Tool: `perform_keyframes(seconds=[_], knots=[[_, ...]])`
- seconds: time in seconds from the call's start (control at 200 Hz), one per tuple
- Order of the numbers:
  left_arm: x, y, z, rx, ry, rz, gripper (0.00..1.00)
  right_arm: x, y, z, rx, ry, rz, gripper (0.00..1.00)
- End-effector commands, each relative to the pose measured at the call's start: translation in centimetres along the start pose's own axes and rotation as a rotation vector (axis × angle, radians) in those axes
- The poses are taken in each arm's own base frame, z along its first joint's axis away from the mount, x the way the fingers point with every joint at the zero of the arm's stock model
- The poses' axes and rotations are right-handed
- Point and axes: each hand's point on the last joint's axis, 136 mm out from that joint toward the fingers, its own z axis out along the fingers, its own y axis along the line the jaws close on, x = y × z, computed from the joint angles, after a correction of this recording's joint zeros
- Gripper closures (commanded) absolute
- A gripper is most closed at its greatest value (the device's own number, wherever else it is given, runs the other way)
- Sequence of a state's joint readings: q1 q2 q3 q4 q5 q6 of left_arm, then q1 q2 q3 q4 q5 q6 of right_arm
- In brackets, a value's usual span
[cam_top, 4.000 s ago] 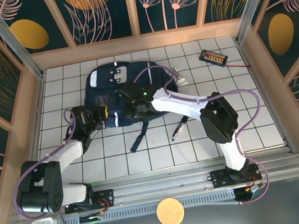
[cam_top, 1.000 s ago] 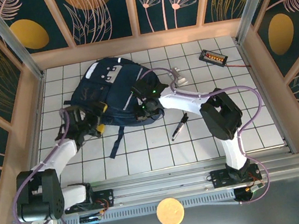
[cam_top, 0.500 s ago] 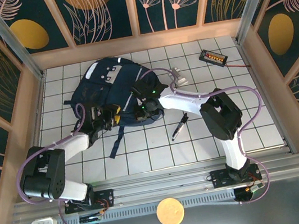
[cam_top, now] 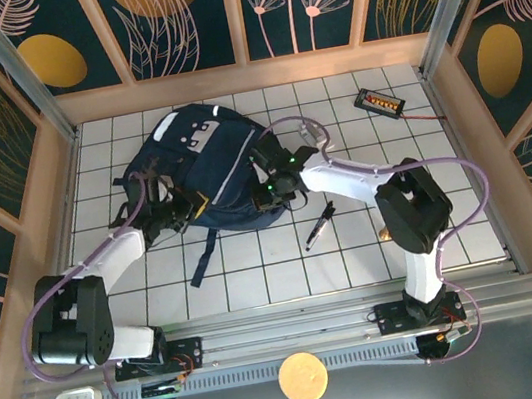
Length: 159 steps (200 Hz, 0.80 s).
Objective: Pack books, pencil case, and school supplies into a backpack
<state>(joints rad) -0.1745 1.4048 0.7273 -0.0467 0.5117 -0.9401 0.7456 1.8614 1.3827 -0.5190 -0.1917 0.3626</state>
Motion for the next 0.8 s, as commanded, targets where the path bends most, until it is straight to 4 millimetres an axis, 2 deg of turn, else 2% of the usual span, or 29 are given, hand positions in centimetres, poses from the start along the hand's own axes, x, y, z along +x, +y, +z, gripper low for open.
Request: perform_keyframes(seconds=[0.0,0.085,0.16,0.28,0.405,0.445,0.46,0.49,0.555,0.62,0.681,0.791], knots=[[2.2,3.4,-2.1,-0.156,0.136,0.234,1.0,-1.2,-3.8,-1.5,0.116,-0.001,-0.147,1.0],[2.4,4.5,-2.8,-0.232,0.178,0.32,1.0,-2.7,-4.0,-1.6,0.121,-0.013,-0.277,1.0],[2.1,5.6,-3.4,-0.311,0.196,0.376,1.0,-4.1,-5.8,-1.3,0.191,-0.018,-0.344,1.0],[0.9,5.5,-4.0,-0.326,0.197,0.409,1.0,-7.5,-9.0,-1.5,0.263,-0.059,-0.341,1.0],[0.0,5.3,-4.0,-0.334,0.213,0.421,1.0,-11.3,-9.7,-2.3,0.306,-0.16,-0.362,1.0],[0.1,5.9,-3.9,-0.355,0.23,0.422,1.0,-12.1,-9.6,-2.2,0.308,-0.173,-0.363,1.0],[-0.6,5.2,-4.0,-0.351,0.214,0.436,1.0,-12.3,-9.6,-2.2,0.307,-0.177,-0.361,1.0],[-1.0,5.3,-4.0,-0.368,0.21,0.443,1.0,-12.7,-9.3,-2.0,0.295,-0.18,-0.357,1.0],[-1.8,5.2,-3.9,-0.385,0.198,0.446,1.0,-12.9,-8.5,-1.7,0.248,-0.171,-0.344,1.0],[-2.7,4.7,-3.6,-0.381,0.176,0.442,1.0,-12.3,-7.8,-1.2,0.216,-0.153,-0.332,1.0],[-3.8,4.1,-3.4,-0.382,0.142,0.436,1.0,-11.0,-7.0,-0.7,0.188,-0.129,-0.327,1.0],[-6.4,3.3,-3.2,-0.408,0.075,0.424,0.88,-7.9,-5.0,0.0,0.126,-0.088,-0.302,1.0]])
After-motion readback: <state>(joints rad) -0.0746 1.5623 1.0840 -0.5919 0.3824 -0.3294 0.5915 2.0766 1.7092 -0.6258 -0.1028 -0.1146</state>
